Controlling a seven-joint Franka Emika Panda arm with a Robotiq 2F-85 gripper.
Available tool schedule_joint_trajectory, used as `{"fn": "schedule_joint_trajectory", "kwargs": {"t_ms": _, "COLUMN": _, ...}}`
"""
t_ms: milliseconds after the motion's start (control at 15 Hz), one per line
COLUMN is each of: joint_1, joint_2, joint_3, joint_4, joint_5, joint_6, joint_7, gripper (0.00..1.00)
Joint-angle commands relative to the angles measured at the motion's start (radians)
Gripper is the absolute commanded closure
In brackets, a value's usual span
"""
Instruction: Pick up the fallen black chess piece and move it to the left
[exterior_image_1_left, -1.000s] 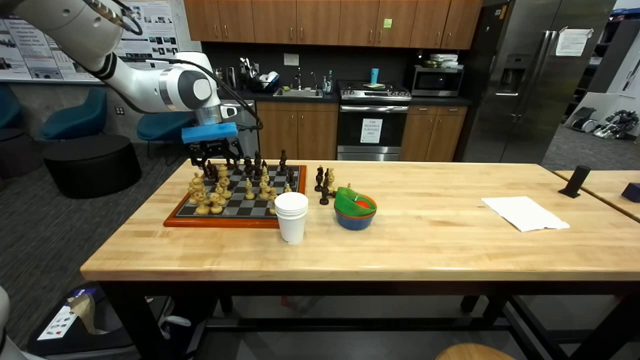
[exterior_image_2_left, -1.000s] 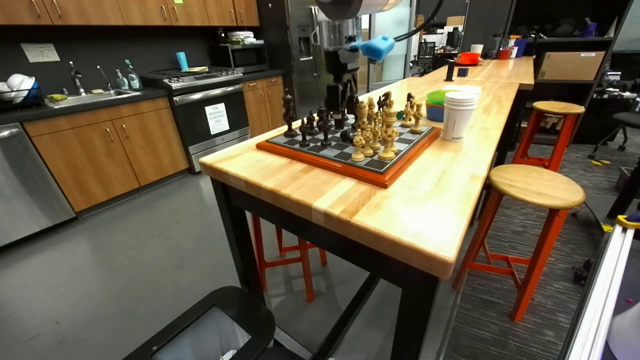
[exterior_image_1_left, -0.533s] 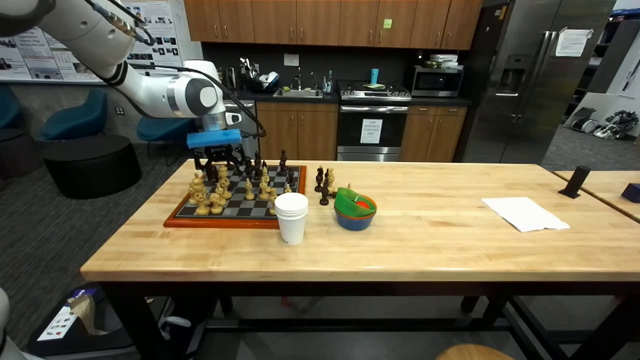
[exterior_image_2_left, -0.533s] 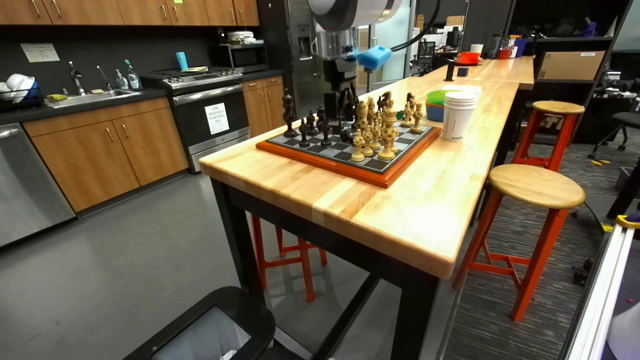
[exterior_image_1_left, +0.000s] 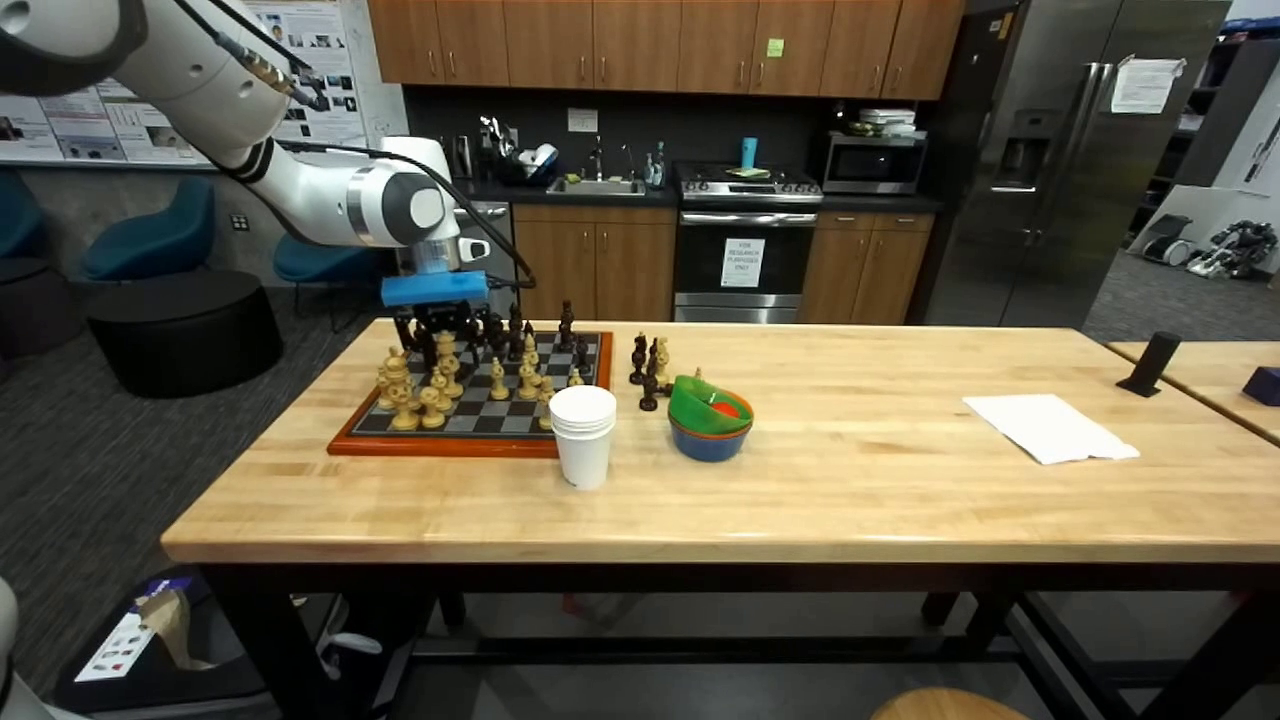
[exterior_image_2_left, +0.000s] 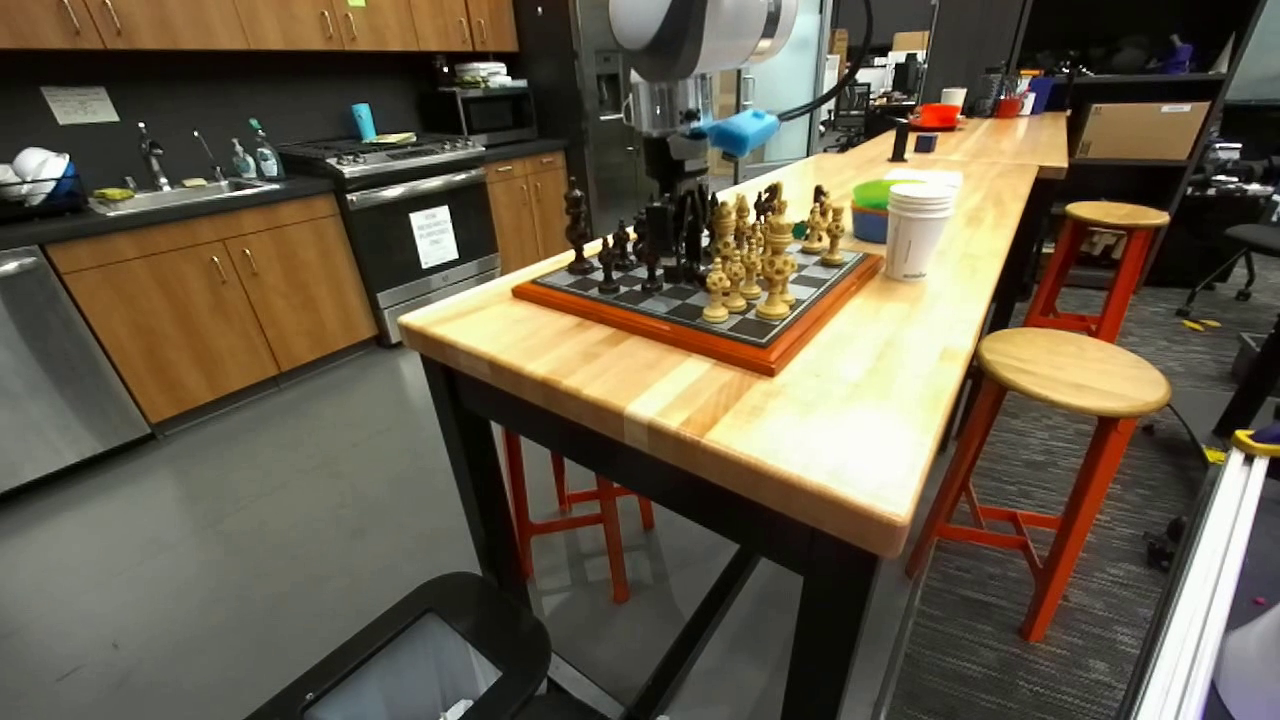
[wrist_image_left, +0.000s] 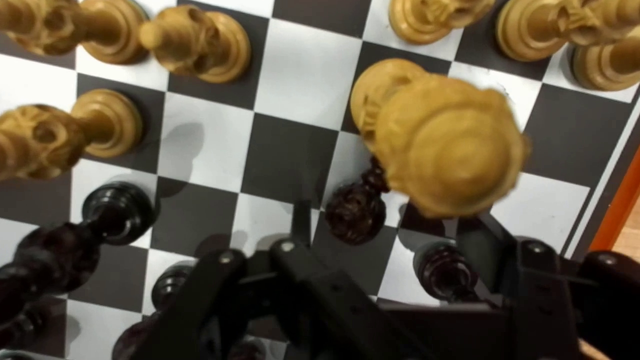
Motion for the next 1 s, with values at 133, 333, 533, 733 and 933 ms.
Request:
{"fn": "schedule_joint_trajectory", "kwargs": {"t_ms": 133, "joint_1": -0.018, "joint_2": 0.006, "joint_3": 0.013, "joint_4": 0.013, "joint_5": 0.012, "joint_6": -0.005, "joint_7": -0.013, "gripper": 0.71}}
{"fn": "schedule_joint_trajectory", "kwargs": {"t_ms": 333, "joint_1": -0.017, "joint_2": -0.005, "joint_3": 0.01, "joint_4": 0.002, "joint_5": 0.004, "joint_6": -0.005, "joint_7": -0.005, "gripper": 0.94}}
{"fn": "schedule_joint_trajectory", "kwargs": {"t_ms": 533, "joint_1": -0.013, "joint_2": -0.023, "joint_3": 0.007, "joint_4": -0.006, "joint_5": -0.007, "joint_6": -0.002, "joint_7": 0.005, "gripper": 0.93}}
{"fn": "schedule_joint_trajectory", "kwargs": {"t_ms": 733, "joint_1": -0.007, "joint_2": -0.051, "joint_3": 0.005, "joint_4": -0.014, "joint_5": -0.02, "joint_6": 0.003, "joint_7": 0.016, "gripper": 0.93}}
{"fn": "schedule_joint_trajectory", "kwargs": {"t_ms": 933, "joint_1": 0.0, "joint_2": -0.1, "joint_3": 0.003, "joint_4": -0.032, "joint_5": -0.034, "joint_6": 0.007, "joint_7": 0.028, "gripper": 0.93}}
